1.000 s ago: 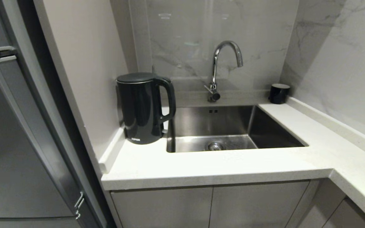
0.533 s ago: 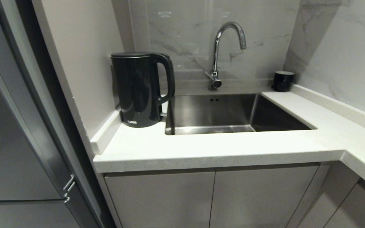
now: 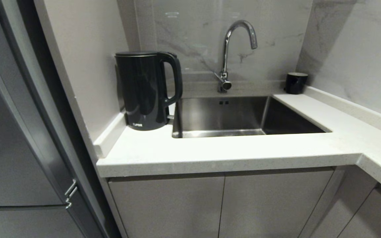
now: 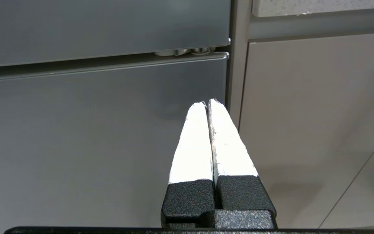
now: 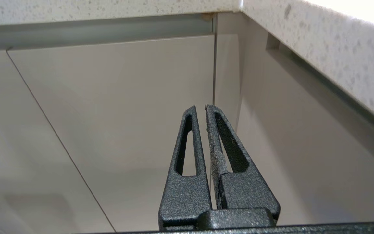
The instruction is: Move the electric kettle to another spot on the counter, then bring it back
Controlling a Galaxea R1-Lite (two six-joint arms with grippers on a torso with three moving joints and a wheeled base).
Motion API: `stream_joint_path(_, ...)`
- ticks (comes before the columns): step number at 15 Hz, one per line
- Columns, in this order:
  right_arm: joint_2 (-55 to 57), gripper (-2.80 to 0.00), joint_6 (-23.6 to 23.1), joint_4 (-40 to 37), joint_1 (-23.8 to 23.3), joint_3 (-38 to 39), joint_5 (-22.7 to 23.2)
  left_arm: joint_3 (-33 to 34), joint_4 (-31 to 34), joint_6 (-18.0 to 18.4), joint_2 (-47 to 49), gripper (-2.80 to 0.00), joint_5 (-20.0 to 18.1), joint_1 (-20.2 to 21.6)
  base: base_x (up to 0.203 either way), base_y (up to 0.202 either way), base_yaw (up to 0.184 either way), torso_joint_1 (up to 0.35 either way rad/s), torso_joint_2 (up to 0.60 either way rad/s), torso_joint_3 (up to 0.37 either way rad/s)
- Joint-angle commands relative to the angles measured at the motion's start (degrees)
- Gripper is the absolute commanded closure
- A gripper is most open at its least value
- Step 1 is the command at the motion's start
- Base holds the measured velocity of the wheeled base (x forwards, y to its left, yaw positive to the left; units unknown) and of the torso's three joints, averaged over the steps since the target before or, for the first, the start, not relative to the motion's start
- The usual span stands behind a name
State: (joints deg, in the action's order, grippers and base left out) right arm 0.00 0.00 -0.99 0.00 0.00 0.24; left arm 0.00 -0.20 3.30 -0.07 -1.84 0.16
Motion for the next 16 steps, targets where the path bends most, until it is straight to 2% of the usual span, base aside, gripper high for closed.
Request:
stream_joint_path(1,0.0,0.0,0.0,-0.1,0.0,0.0,0.0,0.3,0.0,0.0,0.1,0.0,0.0,0.0,0.0,0.0,0.0,-0.016,0.07,0.074)
stream_joint_path(16,0.0,0.0,-0.2,0.0,0.0,0.0,0.0,0.3,0.0,-0.1,0.1,0.0,0.0,0.0,0.0,0.0,0.0,0.0,0.0,0.005)
